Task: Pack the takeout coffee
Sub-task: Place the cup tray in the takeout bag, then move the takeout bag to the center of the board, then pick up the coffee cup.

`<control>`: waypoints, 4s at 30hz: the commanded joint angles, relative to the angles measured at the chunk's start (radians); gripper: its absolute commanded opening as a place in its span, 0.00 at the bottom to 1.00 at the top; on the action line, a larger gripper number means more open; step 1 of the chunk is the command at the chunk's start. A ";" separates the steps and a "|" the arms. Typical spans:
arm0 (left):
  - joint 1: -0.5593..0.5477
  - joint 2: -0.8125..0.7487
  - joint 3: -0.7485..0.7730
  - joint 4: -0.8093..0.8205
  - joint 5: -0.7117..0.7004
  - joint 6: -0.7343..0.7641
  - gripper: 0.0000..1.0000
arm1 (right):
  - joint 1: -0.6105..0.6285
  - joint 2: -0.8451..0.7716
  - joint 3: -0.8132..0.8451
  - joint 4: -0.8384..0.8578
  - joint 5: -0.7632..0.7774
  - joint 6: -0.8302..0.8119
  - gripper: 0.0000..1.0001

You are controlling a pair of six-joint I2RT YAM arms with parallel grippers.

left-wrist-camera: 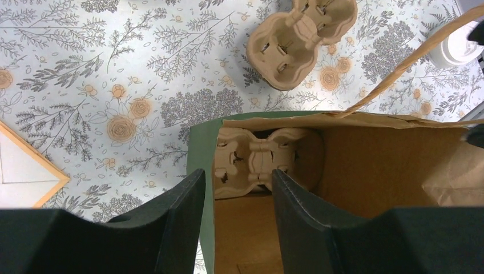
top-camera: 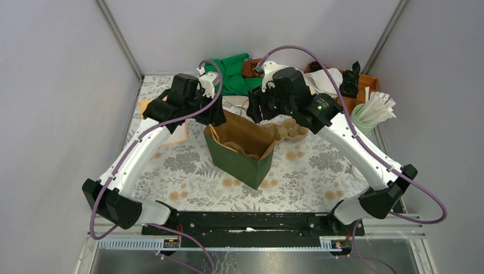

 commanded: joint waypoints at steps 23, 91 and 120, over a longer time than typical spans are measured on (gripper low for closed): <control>-0.151 -0.133 0.084 0.111 -0.226 0.103 0.00 | -0.006 -0.126 0.019 -0.009 -0.246 -0.014 0.41; 0.343 0.183 0.399 0.369 -0.094 -0.267 0.71 | -0.552 0.388 0.188 -0.212 0.425 0.706 0.45; -0.148 0.510 0.563 0.567 0.042 -0.381 0.71 | -0.567 0.434 0.219 -0.160 0.435 0.738 0.00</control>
